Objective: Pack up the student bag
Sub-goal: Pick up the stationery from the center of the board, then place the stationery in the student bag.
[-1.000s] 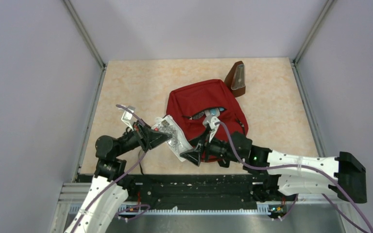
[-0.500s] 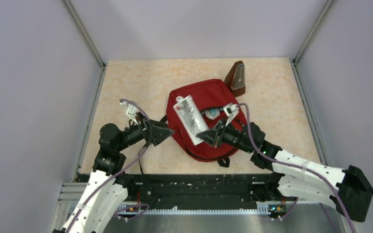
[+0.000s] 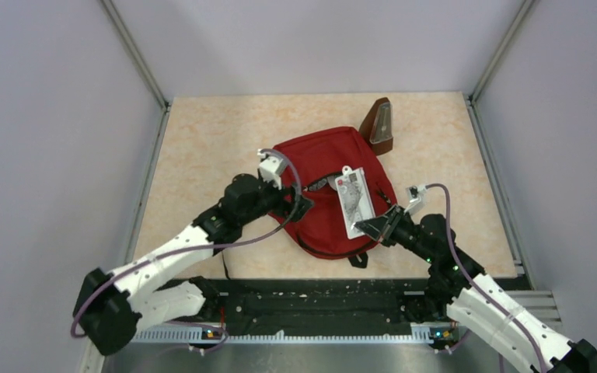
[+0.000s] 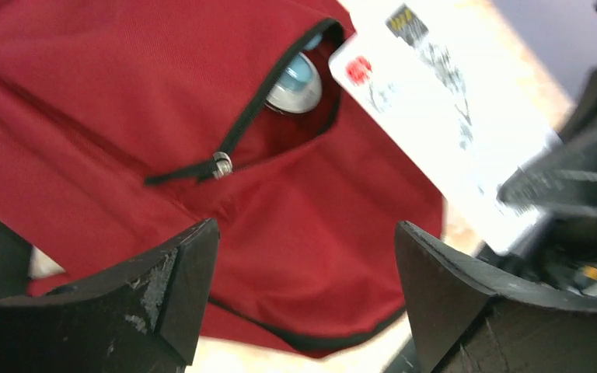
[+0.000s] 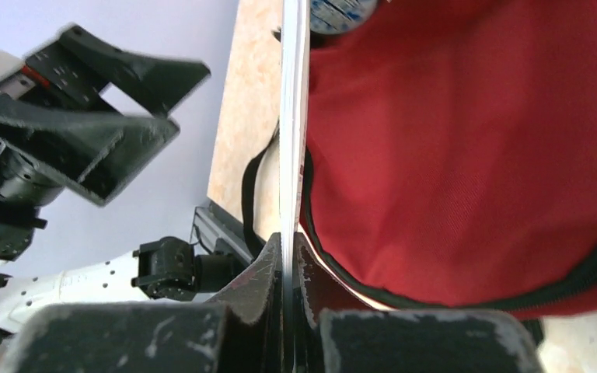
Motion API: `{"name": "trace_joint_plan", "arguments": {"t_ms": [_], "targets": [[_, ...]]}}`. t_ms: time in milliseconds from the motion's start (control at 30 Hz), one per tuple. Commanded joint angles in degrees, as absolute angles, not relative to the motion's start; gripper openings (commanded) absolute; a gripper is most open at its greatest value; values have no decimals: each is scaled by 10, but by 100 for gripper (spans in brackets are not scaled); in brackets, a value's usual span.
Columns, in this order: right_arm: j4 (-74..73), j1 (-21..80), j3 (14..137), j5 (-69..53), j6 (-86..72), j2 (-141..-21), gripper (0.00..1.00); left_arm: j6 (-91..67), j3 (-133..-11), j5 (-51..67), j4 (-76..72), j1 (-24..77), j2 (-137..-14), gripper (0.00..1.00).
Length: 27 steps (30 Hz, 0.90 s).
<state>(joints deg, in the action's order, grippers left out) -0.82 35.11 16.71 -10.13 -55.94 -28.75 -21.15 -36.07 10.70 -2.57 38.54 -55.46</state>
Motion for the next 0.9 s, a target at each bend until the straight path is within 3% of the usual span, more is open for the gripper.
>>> {"name": "trace_joint_plan", "arguments": {"t_ms": [0,733,800,867], "targets": [[15,348,101,-122,-672,-232,0,-99,-444,-56,-82,436,-658,88],[242,348,48,-131,-768,-353,0,91,-627,-115,-99,468,-930,93],[256,348,47,-125,-771,-362,0,101,-633,-123,-100,469,-938,88],[275,348,47,-122,-776,-376,0,110,-637,-130,-99,471,-945,74]]}}
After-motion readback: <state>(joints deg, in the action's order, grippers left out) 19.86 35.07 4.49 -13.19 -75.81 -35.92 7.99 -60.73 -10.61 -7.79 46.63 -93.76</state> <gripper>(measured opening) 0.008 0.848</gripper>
